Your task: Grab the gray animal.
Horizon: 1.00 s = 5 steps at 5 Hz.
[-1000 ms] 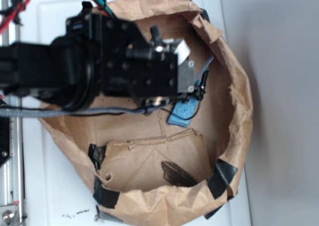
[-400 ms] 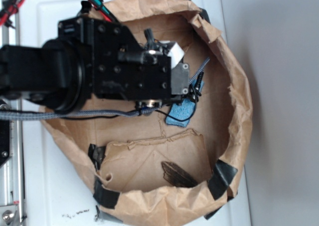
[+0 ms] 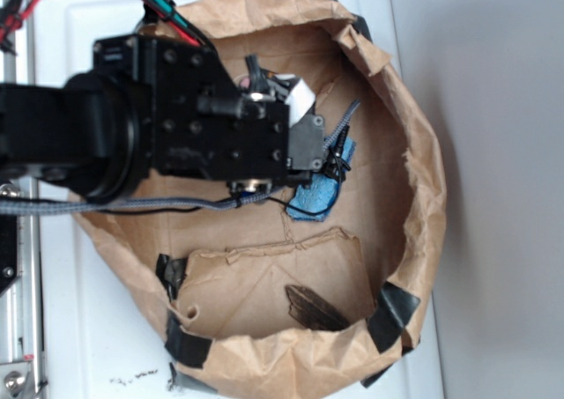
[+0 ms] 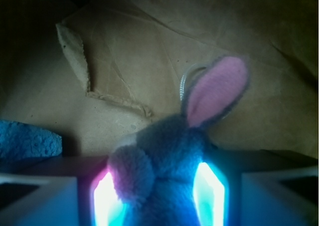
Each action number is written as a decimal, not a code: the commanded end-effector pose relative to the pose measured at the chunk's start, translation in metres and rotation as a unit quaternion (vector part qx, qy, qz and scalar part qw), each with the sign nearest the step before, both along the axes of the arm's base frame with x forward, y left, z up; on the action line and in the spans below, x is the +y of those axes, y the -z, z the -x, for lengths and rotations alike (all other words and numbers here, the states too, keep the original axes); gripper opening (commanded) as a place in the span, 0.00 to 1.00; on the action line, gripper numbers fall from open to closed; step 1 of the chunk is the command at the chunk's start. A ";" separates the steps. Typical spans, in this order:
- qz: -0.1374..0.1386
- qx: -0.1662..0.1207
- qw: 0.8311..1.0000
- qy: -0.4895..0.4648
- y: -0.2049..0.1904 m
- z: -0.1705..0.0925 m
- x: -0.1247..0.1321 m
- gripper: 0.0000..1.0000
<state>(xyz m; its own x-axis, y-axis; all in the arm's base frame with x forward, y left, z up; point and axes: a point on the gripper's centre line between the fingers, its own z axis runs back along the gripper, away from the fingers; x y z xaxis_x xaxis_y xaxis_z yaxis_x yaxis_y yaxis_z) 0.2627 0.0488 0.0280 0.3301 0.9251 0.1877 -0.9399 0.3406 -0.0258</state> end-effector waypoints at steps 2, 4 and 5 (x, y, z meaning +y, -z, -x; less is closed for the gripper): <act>-0.006 0.013 0.999 0.041 -0.055 -0.004 -0.009 0.00; 0.034 0.061 0.990 0.119 -0.134 0.001 -0.012 0.00; 0.063 0.064 0.982 0.165 -0.155 0.007 -0.001 0.00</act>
